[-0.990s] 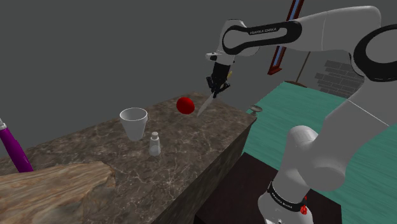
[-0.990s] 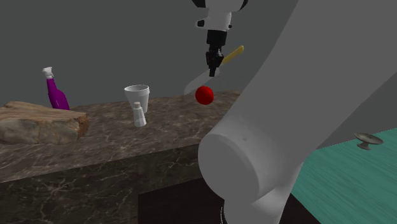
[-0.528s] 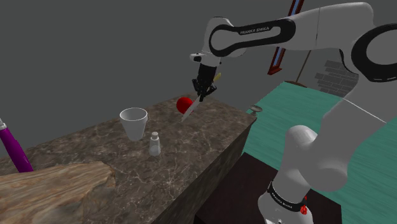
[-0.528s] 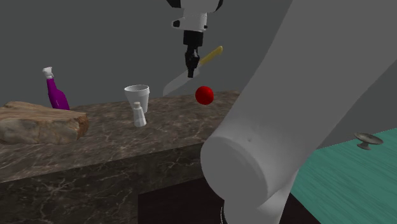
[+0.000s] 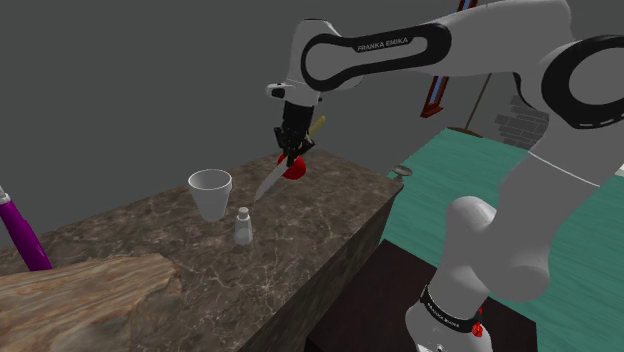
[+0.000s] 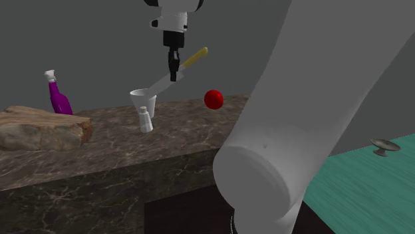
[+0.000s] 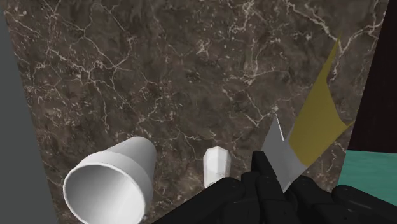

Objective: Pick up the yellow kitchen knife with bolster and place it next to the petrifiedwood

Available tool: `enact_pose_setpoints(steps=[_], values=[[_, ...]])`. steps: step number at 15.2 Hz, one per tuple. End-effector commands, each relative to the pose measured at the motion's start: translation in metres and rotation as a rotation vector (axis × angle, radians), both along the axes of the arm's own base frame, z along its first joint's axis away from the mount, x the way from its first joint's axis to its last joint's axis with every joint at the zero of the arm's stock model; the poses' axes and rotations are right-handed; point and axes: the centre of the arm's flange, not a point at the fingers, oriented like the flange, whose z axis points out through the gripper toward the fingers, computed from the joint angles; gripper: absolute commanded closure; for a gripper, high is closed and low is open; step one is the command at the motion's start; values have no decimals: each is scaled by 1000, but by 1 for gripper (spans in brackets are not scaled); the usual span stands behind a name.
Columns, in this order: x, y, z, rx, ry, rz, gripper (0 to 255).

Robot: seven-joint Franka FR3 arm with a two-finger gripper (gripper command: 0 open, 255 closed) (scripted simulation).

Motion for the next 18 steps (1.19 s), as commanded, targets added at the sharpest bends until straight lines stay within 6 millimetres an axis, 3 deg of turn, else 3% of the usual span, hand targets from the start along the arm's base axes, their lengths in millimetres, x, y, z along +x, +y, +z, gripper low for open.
enact_pose_setpoints(steps=[1,17,18], values=[[8,27,0,1,0,-1,255],[53,233,0,1,0,-1,255],[58,257,0,1,0,-1,255]])
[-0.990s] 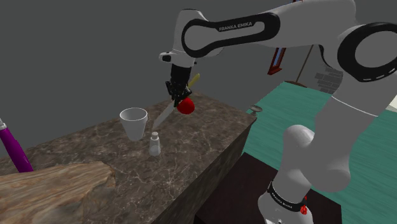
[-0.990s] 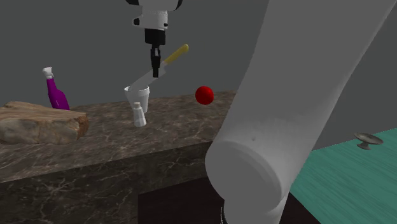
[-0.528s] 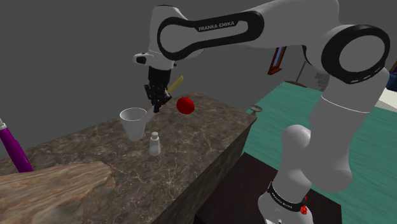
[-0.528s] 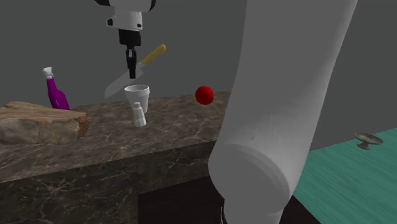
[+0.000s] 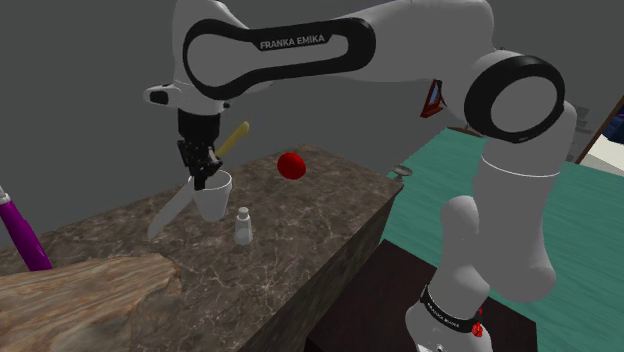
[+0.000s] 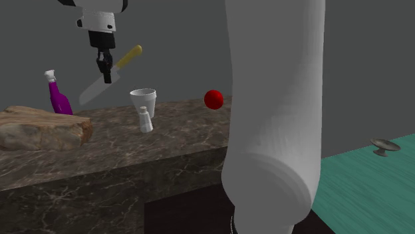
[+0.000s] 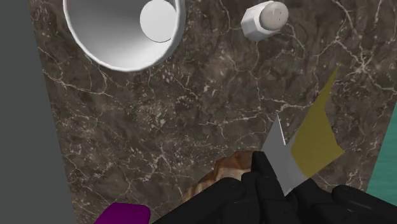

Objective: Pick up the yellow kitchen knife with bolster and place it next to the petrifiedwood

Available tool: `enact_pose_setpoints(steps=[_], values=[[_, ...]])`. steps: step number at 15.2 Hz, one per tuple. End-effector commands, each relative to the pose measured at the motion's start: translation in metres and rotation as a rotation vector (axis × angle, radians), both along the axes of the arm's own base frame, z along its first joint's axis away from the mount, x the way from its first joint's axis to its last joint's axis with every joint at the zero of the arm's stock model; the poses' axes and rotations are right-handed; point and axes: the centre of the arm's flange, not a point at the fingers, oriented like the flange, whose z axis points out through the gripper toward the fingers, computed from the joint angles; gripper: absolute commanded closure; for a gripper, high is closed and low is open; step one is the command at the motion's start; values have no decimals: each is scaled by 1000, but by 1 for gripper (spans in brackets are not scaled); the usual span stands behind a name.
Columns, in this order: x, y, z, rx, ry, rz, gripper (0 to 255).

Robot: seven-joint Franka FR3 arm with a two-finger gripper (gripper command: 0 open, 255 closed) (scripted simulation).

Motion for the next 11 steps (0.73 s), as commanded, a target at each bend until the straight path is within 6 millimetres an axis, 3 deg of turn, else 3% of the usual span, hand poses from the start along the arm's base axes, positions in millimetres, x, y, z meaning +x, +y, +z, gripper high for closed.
enact_pose_setpoints(steps=[1,11], values=[[6,16,-3,0,0,0,255],[6,16,-56,0,0,0,255]])
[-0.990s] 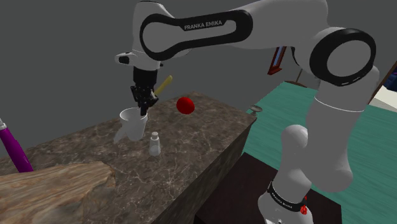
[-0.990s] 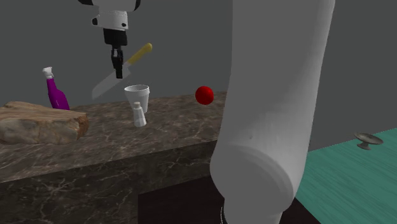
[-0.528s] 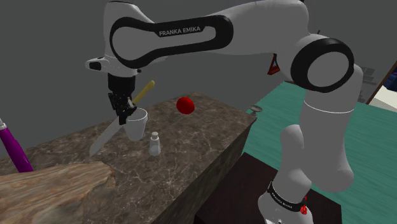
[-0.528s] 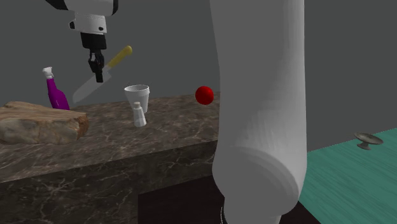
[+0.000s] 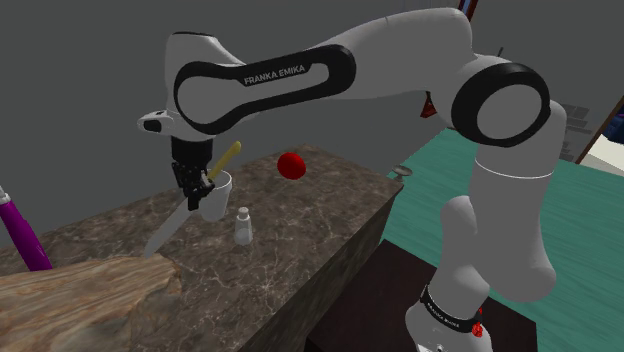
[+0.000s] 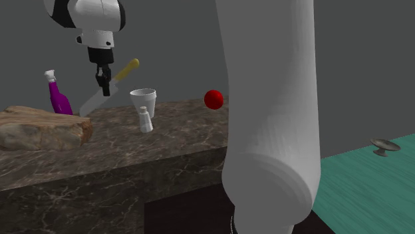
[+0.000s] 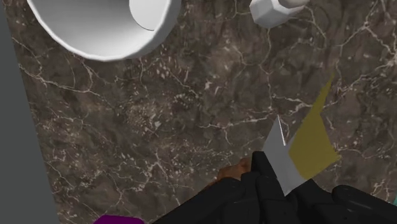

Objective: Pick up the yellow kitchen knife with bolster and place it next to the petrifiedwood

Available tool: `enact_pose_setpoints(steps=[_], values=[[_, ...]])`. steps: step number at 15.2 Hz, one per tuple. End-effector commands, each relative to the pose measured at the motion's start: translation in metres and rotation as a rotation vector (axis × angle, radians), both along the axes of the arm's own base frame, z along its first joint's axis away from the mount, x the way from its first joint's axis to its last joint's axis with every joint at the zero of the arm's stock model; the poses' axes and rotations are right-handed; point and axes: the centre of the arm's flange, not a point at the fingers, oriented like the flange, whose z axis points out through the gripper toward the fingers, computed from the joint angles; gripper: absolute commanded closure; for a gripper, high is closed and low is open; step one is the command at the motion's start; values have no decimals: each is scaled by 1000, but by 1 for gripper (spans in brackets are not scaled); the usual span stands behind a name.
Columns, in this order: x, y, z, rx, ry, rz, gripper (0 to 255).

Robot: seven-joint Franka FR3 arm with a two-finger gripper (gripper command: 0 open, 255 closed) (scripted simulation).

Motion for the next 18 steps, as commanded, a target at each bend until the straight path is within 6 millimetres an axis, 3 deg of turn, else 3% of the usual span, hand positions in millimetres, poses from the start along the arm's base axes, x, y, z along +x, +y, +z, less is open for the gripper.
enact_pose_setpoints(steps=[1,18], values=[[0,0,-11,0,1,1,255],[0,0,-101,0,1,1,255]])
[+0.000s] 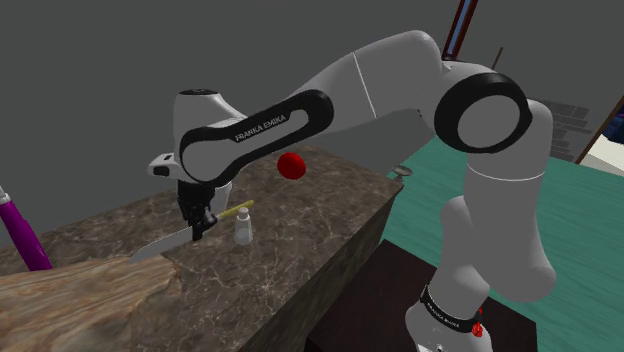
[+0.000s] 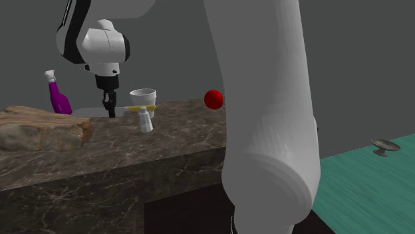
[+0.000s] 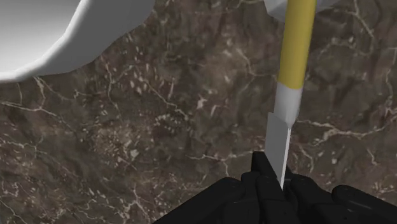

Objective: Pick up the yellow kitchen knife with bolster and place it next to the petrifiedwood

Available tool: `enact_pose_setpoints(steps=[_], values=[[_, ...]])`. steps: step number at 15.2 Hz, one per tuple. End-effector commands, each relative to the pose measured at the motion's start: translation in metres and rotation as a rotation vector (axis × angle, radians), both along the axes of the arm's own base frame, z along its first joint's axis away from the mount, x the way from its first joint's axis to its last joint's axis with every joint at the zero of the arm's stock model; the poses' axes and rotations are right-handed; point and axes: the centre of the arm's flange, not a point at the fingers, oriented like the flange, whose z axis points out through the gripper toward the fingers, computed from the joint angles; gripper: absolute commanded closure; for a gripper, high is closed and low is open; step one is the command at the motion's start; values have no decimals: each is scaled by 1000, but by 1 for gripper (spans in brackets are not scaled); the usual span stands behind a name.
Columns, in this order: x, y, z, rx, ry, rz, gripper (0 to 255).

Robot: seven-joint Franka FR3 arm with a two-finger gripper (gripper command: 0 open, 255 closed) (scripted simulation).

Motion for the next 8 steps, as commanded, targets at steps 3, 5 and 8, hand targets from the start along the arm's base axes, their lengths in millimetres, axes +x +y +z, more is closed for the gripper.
enact_pose_setpoints(steps=[3,5,8], values=[[-1,0,-23,0,0,1,255],[-1,0,-34,0,0,1,255],[-1,0,-49,0,0,1,255]])
